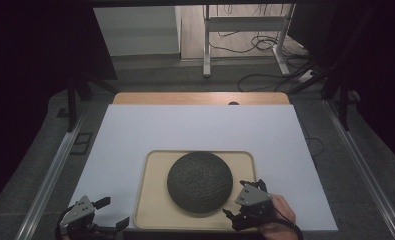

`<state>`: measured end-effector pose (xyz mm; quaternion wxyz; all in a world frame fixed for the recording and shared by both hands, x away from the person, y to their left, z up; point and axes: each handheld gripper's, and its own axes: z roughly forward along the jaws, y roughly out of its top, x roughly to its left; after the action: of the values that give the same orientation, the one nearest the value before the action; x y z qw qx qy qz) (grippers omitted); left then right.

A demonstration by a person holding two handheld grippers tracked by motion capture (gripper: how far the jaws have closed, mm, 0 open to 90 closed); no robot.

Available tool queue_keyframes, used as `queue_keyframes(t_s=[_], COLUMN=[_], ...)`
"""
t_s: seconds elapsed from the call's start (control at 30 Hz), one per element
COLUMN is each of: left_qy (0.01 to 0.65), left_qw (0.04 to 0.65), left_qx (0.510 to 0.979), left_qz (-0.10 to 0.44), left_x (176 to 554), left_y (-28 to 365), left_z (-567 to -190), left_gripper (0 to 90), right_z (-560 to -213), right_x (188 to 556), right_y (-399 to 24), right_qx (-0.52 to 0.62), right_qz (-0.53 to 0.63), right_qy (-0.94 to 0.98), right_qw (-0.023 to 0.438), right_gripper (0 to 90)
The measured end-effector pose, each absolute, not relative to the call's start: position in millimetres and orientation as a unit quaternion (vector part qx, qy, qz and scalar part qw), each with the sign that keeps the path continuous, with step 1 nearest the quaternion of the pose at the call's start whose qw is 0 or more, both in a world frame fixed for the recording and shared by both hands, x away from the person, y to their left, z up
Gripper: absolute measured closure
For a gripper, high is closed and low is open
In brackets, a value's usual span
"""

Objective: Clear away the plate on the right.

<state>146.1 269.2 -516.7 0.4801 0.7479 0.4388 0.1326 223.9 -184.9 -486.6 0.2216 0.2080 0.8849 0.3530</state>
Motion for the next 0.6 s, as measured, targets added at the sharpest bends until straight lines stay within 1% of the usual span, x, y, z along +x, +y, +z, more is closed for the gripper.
queue_keyframes(t_s=[0.4,0.6], left_qy=[0.438,0.437], left_qw=[0.481,0.482], left_qx=[0.747,0.747], left_qz=[0.134,0.135], left_x=[146,145], left_y=[269,270], left_z=[-517,-516], left_gripper=[0.2,0.1], right_z=[-488,-486], right_x=[223,223], right_y=[-196,-203], right_qx=[0.222,0.229], right_qz=[0.368,0.381], right_qy=[0.877,0.871], right_qw=[0.213,0.212], right_gripper=[0.0,0.0])
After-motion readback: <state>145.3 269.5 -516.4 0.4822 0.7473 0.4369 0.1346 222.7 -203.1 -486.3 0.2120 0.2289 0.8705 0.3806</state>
